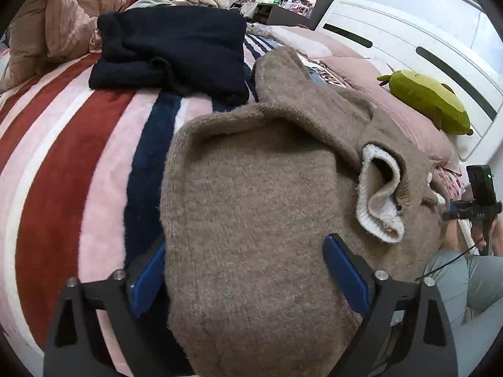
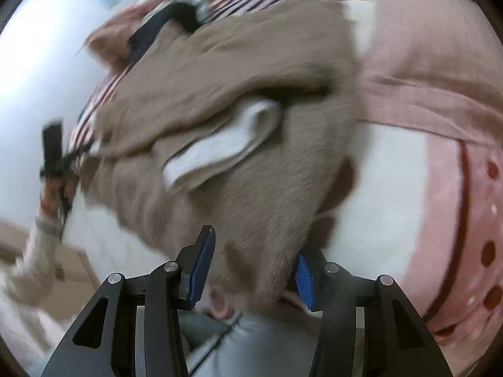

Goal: Fold small clothes

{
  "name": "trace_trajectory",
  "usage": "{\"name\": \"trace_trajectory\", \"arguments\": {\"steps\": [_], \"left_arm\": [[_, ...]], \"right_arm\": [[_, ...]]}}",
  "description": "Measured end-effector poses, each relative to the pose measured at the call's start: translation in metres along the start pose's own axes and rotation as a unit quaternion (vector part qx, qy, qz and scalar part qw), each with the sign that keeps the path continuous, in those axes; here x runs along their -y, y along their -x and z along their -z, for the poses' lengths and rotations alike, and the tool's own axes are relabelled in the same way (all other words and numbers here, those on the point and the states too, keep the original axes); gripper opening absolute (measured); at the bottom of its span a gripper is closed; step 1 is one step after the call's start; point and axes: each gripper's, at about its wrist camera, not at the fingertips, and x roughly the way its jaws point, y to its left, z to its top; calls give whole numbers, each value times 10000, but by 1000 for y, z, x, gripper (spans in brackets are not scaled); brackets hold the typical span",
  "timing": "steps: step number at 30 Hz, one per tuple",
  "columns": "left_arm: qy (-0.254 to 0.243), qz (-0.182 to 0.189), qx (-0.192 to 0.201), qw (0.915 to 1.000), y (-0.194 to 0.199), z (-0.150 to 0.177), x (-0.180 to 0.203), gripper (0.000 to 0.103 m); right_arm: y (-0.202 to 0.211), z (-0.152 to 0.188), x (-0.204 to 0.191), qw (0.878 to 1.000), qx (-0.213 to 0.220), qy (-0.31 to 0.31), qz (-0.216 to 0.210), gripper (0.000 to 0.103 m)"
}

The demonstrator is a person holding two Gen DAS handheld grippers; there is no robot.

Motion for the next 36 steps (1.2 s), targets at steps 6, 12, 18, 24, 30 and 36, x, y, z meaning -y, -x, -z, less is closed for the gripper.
{"name": "trace_trajectory", "arguments": {"steps": [6,12,18,24,30,36], "left_arm": [[-36,306,-250,9992,0,3,11,46],[-98,612,-35,9981,12,-5,40,11],[-215,789,697,9942,61,-28,67,10],[-247,980,1161,9881,101,-50,79,10],[-252,507,1187,9913,91,-76,75,10],[-59,66,1168,9931,54,-130,61,10]], "right_arm": [[-9,-9,-14,9992,-62,352,181,9],[13,-15,-25,9965,736,341,183,7],[71,-26,-37,9849,1728,112,83,3],[106,-51,-48,9731,2302,-45,38,2],[94,-95,-47,9720,2321,-172,339,2],[73,-148,-10,9723,2138,-489,804,1]]}}
